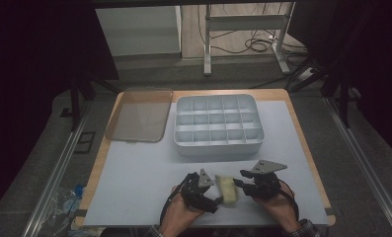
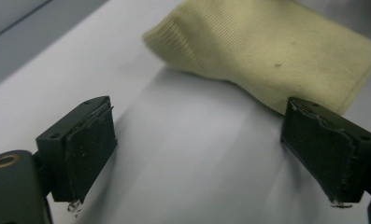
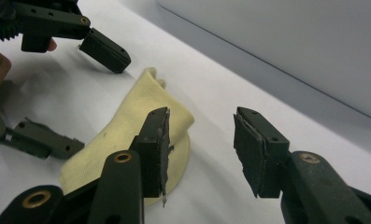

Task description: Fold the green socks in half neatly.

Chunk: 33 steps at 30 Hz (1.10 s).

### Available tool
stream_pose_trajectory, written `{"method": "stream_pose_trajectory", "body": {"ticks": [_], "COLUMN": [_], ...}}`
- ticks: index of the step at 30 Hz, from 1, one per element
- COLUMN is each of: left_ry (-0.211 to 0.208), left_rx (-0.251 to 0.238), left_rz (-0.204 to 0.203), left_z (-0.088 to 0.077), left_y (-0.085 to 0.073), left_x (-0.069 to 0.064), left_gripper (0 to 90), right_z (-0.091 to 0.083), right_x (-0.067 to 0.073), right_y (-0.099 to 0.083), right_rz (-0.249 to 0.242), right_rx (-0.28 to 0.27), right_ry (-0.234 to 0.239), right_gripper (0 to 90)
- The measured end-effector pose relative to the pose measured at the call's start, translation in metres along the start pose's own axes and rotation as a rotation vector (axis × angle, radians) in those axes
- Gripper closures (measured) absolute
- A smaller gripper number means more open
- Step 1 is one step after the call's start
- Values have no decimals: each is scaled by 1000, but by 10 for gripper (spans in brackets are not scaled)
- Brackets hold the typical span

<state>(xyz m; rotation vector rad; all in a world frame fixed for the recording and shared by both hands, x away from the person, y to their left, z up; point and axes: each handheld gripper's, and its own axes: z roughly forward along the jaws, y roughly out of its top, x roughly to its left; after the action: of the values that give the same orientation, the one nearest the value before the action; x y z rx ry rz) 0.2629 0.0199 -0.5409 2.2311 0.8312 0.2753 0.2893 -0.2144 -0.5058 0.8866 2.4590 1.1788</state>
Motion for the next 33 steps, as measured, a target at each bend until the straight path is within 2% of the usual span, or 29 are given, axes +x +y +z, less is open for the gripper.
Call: {"method": "stream_pose_trajectory", "body": {"ticks": [14,19,24,33], "left_ry": [3,32,93,127], "left_rx": [2,1,-4,7], "left_rz": [0,-18,-67,-84], "left_z": [9,-1,-14,-18], "left_y": [9,4,-7,-13], "left_x": [-13,1,24,38], "left_gripper": [60,63,65,65], "right_z": [-7,-9,-11,-9], "right_x": [-3,-2,-1,10], "right_y": [-3,-3,0,10], "right_rz": [20,29,43,11], "right_rx": [-3,-5,-11,-12], "right_ry": [-5,-1,14,37], "right_gripper": [545,534,524,512]}}
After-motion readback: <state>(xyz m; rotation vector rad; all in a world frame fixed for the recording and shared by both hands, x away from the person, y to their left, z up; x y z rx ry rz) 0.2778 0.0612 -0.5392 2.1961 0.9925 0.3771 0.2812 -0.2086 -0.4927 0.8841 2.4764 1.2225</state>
